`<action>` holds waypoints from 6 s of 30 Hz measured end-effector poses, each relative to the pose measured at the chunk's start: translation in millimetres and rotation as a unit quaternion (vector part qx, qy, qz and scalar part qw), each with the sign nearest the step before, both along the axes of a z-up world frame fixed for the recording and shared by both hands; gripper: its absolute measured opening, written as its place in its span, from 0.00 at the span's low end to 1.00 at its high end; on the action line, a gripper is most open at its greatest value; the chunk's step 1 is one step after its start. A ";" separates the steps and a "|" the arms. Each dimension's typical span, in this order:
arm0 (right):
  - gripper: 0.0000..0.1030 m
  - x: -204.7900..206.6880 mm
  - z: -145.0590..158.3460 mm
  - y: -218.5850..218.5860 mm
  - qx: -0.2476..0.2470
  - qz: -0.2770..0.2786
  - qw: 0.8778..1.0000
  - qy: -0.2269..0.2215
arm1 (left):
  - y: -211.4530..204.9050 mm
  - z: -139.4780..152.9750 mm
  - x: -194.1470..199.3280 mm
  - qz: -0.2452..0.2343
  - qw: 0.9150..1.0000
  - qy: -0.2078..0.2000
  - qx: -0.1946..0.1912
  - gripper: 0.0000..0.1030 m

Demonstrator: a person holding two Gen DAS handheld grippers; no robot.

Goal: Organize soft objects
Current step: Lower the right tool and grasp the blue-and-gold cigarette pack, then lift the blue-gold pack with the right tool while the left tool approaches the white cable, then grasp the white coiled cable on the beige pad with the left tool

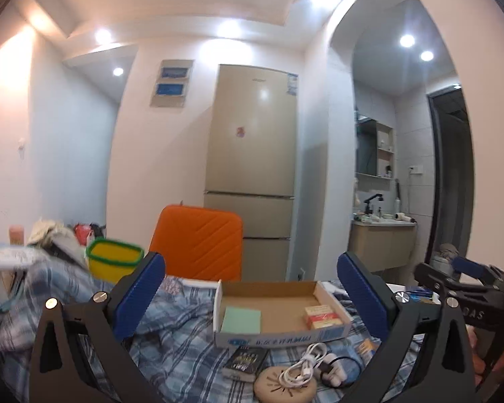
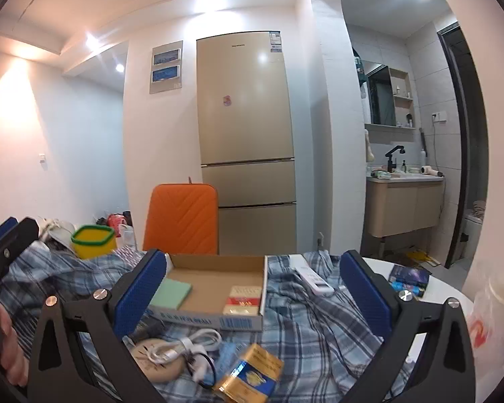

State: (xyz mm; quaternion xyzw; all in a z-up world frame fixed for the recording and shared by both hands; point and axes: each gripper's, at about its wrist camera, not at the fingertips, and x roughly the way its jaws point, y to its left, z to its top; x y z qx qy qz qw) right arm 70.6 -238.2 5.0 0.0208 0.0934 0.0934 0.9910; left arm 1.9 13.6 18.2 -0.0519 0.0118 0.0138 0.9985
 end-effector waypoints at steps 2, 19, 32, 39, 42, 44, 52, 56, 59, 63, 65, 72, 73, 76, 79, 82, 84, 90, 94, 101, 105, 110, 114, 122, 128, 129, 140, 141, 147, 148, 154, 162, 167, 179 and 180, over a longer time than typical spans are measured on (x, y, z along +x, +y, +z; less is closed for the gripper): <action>1.00 1.2 -11.4 0.4 -0.009 -0.012 1.000 0.007 | 6.2 -8.0 3.7 0.007 1.000 0.009 -0.014 1.00; 1.00 9.2 -22.8 -2.1 -0.003 0.003 0.998 0.059 | 2.7 -23.5 27.3 -0.035 0.996 0.087 -0.005 1.00; 0.80 49.9 -51.6 -15.8 0.051 0.038 0.975 0.214 | -0.9 -43.3 62.8 -0.033 0.981 0.190 0.000 1.00; 0.77 72.4 -86.7 -9.9 0.052 0.053 0.942 0.326 | 12.2 -69.9 96.5 -0.051 0.956 0.286 -0.043 0.95; 0.75 77.3 -95.4 -14.3 0.070 0.055 0.932 0.350 | 13.9 -78.6 103.6 -0.063 0.948 0.307 -0.055 0.95; 0.73 80.8 -98.0 -17.4 0.084 0.058 0.928 0.358 | 13.9 -81.8 106.3 -0.065 0.945 0.315 -0.057 0.95; 0.46 88.3 -104.2 -25.4 0.120 0.054 0.912 0.388 | 9.0 -74.6 99.6 -0.057 0.952 0.298 -0.042 0.95; 0.47 88.6 -103.6 -22.9 0.113 0.052 0.913 0.389 | 3.3 -65.6 89.0 -0.052 0.961 0.270 -0.020 0.95; 0.54 89.4 -104.5 -22.0 0.106 0.045 0.913 0.392 | -2.1 -62.3 85.9 -0.057 0.964 0.261 -0.005 0.95; 0.55 91.0 -107.1 -23.2 0.108 0.040 0.910 0.398 | -10.0 -53.8 73.3 -0.061 0.972 0.228 0.017 0.95; 0.56 91.4 -107.7 -22.0 0.104 0.041 0.910 0.398 | -12.5 -51.2 69.5 -0.069 0.973 0.217 0.023 0.95; 0.58 96.1 -115.6 -19.1 0.090 0.030 0.902 0.420 | -13.3 -48.2 66.9 -0.079 0.974 0.210 0.023 0.95; 0.58 96.0 -115.6 -17.8 0.085 0.030 0.903 0.421 | -13.1 -48.2 66.8 -0.080 0.974 0.209 0.022 0.95; 0.56 93.0 -111.1 -13.9 0.070 0.033 0.910 0.407 | -13.0 -47.6 65.2 -0.082 0.975 0.205 0.021 0.95; 0.56 85.6 -100.6 -8.2 0.052 0.042 0.926 0.373 | -12.8 -48.4 66.0 -0.083 0.975 0.207 0.021 0.95; 0.56 75.6 -89.2 0.1 0.027 0.044 0.942 0.332 | -12.5 -48.6 66.1 -0.084 0.974 0.209 0.019 0.95; 0.56 66.2 -80.5 8.3 0.005 0.051 0.953 0.298 | -12.2 -48.7 66.5 -0.086 0.974 0.209 0.017 0.95; 0.56 44.9 -64.2 28.0 -0.039 0.083 0.969 0.228 | -14.3 -53.7 73.1 -0.103 0.969 0.225 0.016 0.95; 0.55 42.6 -61.5 29.8 -0.041 0.079 0.972 0.216 | -14.3 -58.4 85.5 -0.117 0.960 0.253 0.010 0.82; 0.55 51.9 -68.7 17.3 -0.016 0.051 0.968 0.244 | -31.4 -59.1 104.2 -0.164 0.939 0.302 0.010 0.51; 0.56 45.0 -61.7 5.3 0.009 0.018 0.976 0.218 | -49.6 -56.3 127.2 -0.191 0.924 0.331 0.014 0.49; 0.55 47.6 -62.0 0.5 0.021 0.017 0.974 0.224 | -66.6 -65.0 155.0 -0.197 0.911 0.362 0.036 0.49; 0.55 48.4 -62.7 1.8 0.018 0.021 0.974 0.226 | -61.9 -85.2 168.5 -0.183 0.902 0.391 0.020 0.49; 0.55 43.8 -61.5 6.3 0.005 0.021 0.976 0.215 | -60.4 -103.5 179.3 -0.173 0.889 0.424 0.017 0.34; 0.55 44.8 -62.3 5.6 0.006 0.021 0.975 0.219 | -65.8 -110.8 180.9 -0.173 0.879 0.443 0.030 0.29; 0.55 43.8 -61.8 5.7 0.006 0.020 0.976 0.216 | -65.8 -111.8 181.4 -0.176 0.877 0.447 0.030 0.29; 0.55 43.6 -61.7 6.0 0.001 0.024 0.976 0.215 | -67.6 -114.6 183.4 -0.170 0.874 0.454 0.036 0.43; 0.55 44.0 -62.0 6.1 0.001 0.024 0.976 0.216 | -68.0 -114.6 183.2 -0.170 0.874 0.454 0.038 0.53; 0.56 44.5 -62.7 7.0 0.000 0.025 0.975 0.219 | -71.3 -115.6 183.3 -0.162 0.873 0.457 0.051 0.61; 0.56 44.4 -62.5 7.3 0.000 0.024 0.975 0.220 | -71.2 -115.7 183.8 -0.162 0.873 0.457 0.048 0.61; 0.56 44.7 -62.7 7.1 0.000 0.024 0.975 0.221 | -75.6 -114.2 179.6 -0.153 0.876 0.451 0.073 0.33; 0.56 45.5 -64.9 7.4 0.001 0.032 0.975 0.222 | -83.0 -102.5 162.3 -0.165 0.892 0.408 0.100 0.07; 0.56 44.4 -64.0 4.9 0.007 0.034 0.975 0.218 | -85.1 -83.7 139.2 -0.181 0.917 0.340 0.107 0.04; 0.56 43.7 -62.7 4.2 0.012 0.037 0.975 0.217 | -88.2 -73.9 145.0 -0.164 0.907 0.339 0.188 0.61; 0.56 44.0 -62.8 4.0 0.013 0.037 0.975 0.218 | -85.4 -74.7 148.4 -0.166 0.908 0.340 0.183 0.75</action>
